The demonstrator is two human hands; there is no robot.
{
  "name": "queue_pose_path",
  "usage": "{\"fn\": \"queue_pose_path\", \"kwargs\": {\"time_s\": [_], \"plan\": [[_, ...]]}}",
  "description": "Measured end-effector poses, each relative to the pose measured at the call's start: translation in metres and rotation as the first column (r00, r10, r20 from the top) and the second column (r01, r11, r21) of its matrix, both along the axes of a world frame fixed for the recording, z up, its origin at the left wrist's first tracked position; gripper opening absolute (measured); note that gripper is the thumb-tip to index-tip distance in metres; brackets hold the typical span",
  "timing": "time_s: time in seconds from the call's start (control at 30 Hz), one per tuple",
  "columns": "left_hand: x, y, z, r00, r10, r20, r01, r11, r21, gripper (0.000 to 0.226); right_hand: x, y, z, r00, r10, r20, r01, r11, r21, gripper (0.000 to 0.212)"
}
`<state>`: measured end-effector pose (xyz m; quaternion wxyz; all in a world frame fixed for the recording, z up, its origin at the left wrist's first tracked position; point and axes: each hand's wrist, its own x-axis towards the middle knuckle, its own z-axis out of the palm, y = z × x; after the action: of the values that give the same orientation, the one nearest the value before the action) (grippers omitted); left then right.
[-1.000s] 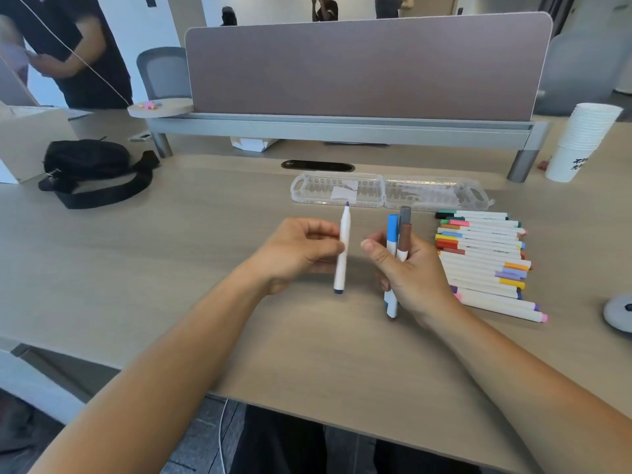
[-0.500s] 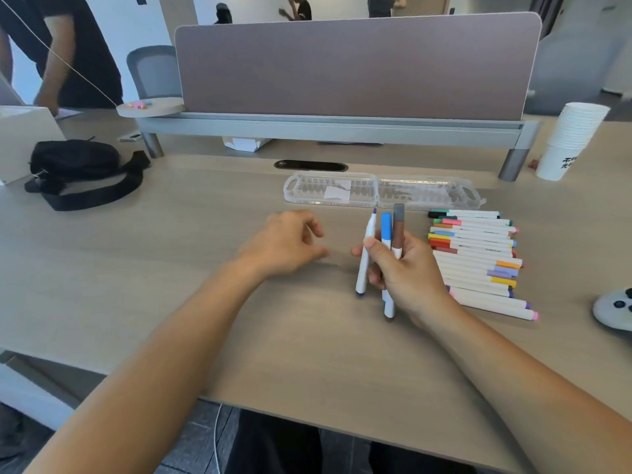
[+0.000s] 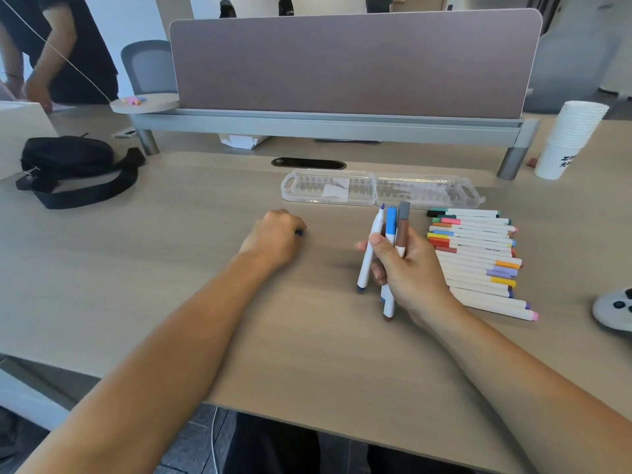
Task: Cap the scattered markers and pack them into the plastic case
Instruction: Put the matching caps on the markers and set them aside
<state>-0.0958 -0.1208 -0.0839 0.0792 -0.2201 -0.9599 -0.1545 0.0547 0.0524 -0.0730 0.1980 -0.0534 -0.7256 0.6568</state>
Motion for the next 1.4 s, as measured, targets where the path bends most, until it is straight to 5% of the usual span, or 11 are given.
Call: {"fn": "queue_pose_path", "kwargs": {"time_s": [0.23,0.33,0.4,0.47,0.57,0.67,0.77,1.13,1.4], "plan": [[0.006,-0.002,0.006,0.99,0.067,0.123,-0.064,0.998,-0.027,0.021,0.001,-0.001,0.0,1.0,0.013,0.005,-0.013,1.0,-0.01,0.006],[0.013,0.0,0.01,0.978,0.082,0.192,-0.121,0.972,0.203,0.012,0.001,-0.001,0.001,1.0,0.013,0.005,-0.013,1.0,-0.005,0.006],[0.02,0.002,0.015,0.946,-0.034,0.322,-0.166,0.803,0.573,0.009,0.001,-0.001,0.001,1.0,0.009,0.01,-0.009,1.0,0.005,0.007],[0.031,0.004,0.025,0.893,-0.245,0.377,-0.205,0.524,0.827,0.012,0.0,-0.001,0.0,1.0,0.005,0.02,-0.006,1.0,0.014,0.012],[0.049,0.009,0.042,0.841,-0.464,0.276,-0.159,0.276,0.948,0.013,0.001,-0.001,0.0,0.999,0.019,0.042,-0.02,0.999,0.032,0.015],[0.061,0.015,0.048,0.804,-0.559,0.202,-0.151,0.137,0.979,0.015,0.002,-0.001,-0.001,0.998,0.053,0.04,-0.054,0.998,0.036,0.008],[0.068,0.019,0.048,0.806,-0.574,0.146,-0.067,0.157,0.985,0.018,0.002,-0.002,0.0,0.996,0.073,0.06,-0.074,0.997,0.028,0.009],[0.078,0.025,0.035,0.878,-0.475,0.048,0.212,0.477,0.853,0.024,0.005,-0.005,-0.003,0.991,0.124,0.058,-0.129,0.988,0.089,0.004],[0.08,0.021,0.037,0.881,-0.468,-0.068,0.29,0.421,0.859,0.027,0.003,-0.001,-0.009,0.991,0.126,0.046,-0.134,0.939,0.317,0.02]]}}
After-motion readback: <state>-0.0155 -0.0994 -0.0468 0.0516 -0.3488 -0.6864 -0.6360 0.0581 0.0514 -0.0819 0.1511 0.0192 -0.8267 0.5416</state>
